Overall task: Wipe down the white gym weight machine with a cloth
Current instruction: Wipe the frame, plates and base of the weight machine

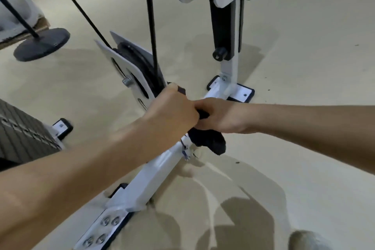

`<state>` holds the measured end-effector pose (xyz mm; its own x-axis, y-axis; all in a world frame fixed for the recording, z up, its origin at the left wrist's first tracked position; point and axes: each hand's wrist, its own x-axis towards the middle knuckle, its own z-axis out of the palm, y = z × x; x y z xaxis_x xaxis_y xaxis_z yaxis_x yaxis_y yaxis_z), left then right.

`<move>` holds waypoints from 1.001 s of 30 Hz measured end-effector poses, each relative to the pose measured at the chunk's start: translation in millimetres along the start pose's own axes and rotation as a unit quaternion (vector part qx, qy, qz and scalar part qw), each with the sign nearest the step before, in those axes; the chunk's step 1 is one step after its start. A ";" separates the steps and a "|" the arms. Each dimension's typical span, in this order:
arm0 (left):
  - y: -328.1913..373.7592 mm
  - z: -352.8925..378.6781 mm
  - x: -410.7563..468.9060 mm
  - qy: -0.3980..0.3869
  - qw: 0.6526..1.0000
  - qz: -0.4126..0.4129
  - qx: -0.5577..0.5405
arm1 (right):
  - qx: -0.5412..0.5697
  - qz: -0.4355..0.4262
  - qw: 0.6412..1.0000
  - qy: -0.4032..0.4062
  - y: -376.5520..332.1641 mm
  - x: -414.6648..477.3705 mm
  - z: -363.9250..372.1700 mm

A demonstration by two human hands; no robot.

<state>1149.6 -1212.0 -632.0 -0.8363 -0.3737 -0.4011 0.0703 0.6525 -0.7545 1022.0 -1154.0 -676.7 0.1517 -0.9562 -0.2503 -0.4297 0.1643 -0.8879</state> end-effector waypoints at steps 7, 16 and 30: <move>3.2 -3.3 6.2 0.029 0.998 -0.021 -0.056 | -0.174 0.052 0.983 -0.039 2.1 -1.9 3.5; 45.3 1.3 49.6 -0.108 0.985 -0.061 -0.119 | -0.234 -0.010 0.971 -0.056 67.1 20.9 11.3; 62.9 18.9 120.9 -0.361 0.924 -0.095 -0.087 | -0.116 -0.102 0.987 -0.042 146.2 90.1 -38.1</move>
<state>1063.2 -1228.6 -737.8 -0.2407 -0.7935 -0.5589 -0.1813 0.6025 -0.7773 938.8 -1225.4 -814.4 0.3254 -0.9386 -0.1150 -0.5737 -0.0993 -0.8130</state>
